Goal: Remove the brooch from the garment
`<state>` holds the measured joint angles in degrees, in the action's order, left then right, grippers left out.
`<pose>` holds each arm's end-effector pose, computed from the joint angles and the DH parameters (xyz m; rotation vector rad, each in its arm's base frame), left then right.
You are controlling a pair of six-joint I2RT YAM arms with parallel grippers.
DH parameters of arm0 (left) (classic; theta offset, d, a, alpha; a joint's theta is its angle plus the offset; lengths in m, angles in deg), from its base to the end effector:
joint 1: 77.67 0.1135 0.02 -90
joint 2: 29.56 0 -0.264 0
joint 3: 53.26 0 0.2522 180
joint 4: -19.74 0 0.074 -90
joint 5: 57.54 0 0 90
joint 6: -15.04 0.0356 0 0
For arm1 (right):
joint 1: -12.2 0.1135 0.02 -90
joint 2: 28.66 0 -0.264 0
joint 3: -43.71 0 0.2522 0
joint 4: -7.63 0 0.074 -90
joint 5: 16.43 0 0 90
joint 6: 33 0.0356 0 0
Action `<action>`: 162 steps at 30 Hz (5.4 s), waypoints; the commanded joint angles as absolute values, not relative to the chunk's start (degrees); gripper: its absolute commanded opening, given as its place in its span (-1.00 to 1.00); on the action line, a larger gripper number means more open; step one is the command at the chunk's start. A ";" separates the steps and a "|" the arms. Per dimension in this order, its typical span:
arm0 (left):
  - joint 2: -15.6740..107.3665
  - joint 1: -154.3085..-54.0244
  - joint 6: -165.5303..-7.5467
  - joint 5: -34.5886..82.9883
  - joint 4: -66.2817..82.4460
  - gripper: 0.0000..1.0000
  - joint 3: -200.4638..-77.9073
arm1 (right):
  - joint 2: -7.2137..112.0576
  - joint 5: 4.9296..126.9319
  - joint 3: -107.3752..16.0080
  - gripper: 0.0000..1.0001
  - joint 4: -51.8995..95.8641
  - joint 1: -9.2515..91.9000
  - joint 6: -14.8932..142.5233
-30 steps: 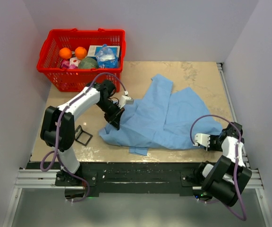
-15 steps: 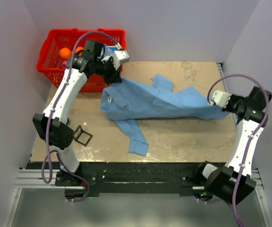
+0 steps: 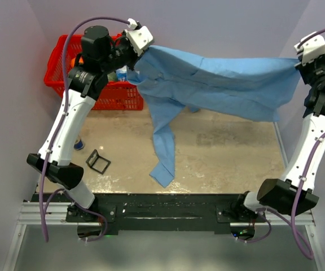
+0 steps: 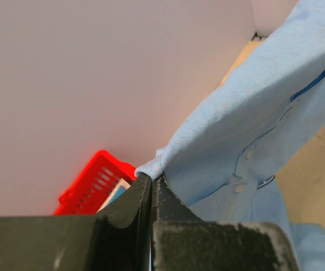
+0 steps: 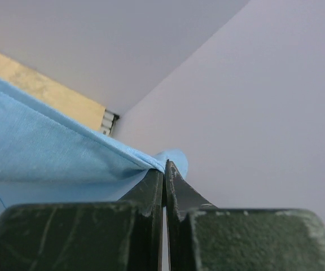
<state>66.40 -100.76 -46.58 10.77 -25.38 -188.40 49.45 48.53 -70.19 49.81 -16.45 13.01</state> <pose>0.3163 -0.1491 0.5243 0.9723 1.3615 -0.2469 0.2492 -0.1190 0.5075 -0.5526 1.6139 -0.5869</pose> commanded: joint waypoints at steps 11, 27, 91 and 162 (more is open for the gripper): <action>48.93 -102.72 -44.99 17.79 -21.00 -1.00 -191.72 | 38.85 47.64 -77.37 -1.00 47.40 -16.54 22.90; 49.18 -102.72 -33.13 15.85 -10.47 -1.00 -205.34 | 41.56 57.57 -91.93 -1.00 42.48 -16.54 31.42; 87.10 -102.98 -35.32 18.13 4.07 -1.00 -166.97 | 59.29 67.22 -41.74 -1.00 27.64 -12.86 21.84; 66.77 -115.55 -40.95 7.93 -15.98 -0.63 -119.84 | 89.28 65.22 -52.11 -0.71 43.80 4.90 26.59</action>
